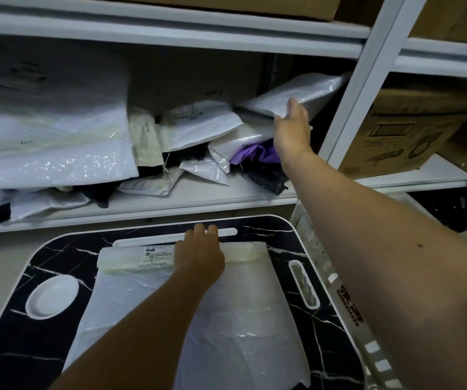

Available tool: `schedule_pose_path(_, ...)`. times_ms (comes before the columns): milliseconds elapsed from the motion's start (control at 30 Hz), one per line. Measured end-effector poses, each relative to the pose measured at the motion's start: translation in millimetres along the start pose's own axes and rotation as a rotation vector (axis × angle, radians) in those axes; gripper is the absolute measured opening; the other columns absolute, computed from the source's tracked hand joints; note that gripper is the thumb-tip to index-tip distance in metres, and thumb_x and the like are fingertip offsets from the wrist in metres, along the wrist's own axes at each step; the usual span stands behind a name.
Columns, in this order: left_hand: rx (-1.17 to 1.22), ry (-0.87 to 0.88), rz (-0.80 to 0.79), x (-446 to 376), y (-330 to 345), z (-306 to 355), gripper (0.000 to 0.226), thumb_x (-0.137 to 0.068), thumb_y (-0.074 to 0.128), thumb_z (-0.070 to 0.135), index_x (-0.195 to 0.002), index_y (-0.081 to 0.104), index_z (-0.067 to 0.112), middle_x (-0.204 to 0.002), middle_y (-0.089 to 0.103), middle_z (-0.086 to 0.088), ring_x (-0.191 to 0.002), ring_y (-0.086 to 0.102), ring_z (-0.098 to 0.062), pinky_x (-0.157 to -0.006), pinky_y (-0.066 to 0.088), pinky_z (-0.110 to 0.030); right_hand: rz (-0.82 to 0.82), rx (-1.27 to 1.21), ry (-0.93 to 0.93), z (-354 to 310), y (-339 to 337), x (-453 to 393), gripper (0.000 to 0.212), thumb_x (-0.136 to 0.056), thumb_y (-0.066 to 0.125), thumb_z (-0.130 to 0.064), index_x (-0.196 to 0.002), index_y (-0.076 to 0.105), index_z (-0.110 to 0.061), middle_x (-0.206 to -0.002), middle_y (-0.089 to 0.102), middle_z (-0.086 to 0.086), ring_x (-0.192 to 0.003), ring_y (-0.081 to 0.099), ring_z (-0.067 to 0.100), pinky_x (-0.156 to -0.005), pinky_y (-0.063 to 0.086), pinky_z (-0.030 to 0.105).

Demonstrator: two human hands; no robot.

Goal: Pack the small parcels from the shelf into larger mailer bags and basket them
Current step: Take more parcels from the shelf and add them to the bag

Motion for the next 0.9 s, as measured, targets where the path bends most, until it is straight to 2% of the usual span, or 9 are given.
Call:
schedule_pose_path(133,-0.003,-0.005,0.020,16,-17,0,0.038,-0.094,0.044,0.023,-0.131,0.041,0.014,-0.126,0.049,-0.007,-0.112,0.049,-0.023,-0.091,0.045,-0.036,0.018,0.005,-0.067,-30,-13,12,0.052,-0.100,0.038,-0.014,-0.151,0.026,-0.015,-0.158,0.021,-0.001,-0.142,0.024,0.023,-0.115,0.025,0.036)
schedule_pose_path(533,0.036,0.028,0.049,85,-76,16,0.036,-0.094,0.043,0.019,-0.130,0.040,0.012,-0.127,0.046,-0.008,-0.115,0.047,-0.026,-0.089,0.042,-0.037,0.071,-0.090,-0.059,-69,-70,92,0.059,-0.100,0.036,-0.010,-0.155,0.016,-0.023,-0.161,0.012,-0.007,-0.147,0.013,0.020,-0.119,0.019,0.038)
schedule_pose_path(733,0.112,0.060,0.080,118,-100,32,0.033,-0.094,0.046,0.019,-0.126,0.041,0.011,-0.126,0.046,-0.009,-0.112,0.048,-0.027,-0.087,0.043,-0.036,0.177,-0.125,-0.086,-101,-107,143,0.050,-0.103,0.035,-0.018,-0.153,0.025,-0.023,-0.158,0.022,-0.005,-0.144,0.025,0.017,-0.114,0.027,0.034)
schedule_pose_path(833,0.179,0.052,0.121,131,-118,35,0.035,-0.094,0.051,0.023,-0.124,0.040,0.008,-0.125,0.045,-0.010,-0.109,0.052,-0.028,-0.084,0.045,-0.037,0.308,-0.109,-0.100,-122,-135,172,0.042,-0.103,0.040,-0.027,-0.145,0.041,-0.023,-0.148,0.042,-0.005,-0.132,0.042,0.014,-0.102,0.034,0.026)
schedule_pose_path(900,0.204,0.037,0.155,140,-129,35,0.046,-0.093,0.057,0.028,-0.127,0.036,0.005,-0.126,0.043,-0.012,-0.106,0.054,-0.030,-0.080,0.047,-0.038,0.407,-0.114,-0.088,-131,-153,193,0.037,-0.103,0.043,-0.030,-0.137,0.052,-0.024,-0.136,0.054,-0.006,-0.121,0.051,0.012,-0.095,0.039,0.024)
Point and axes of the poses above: each hand's wrist, its own x-axis away from the middle knuckle, its own y-axis out of the palm, z = x × y, the point moved 10 cm from there along -x, towards the middle knuckle
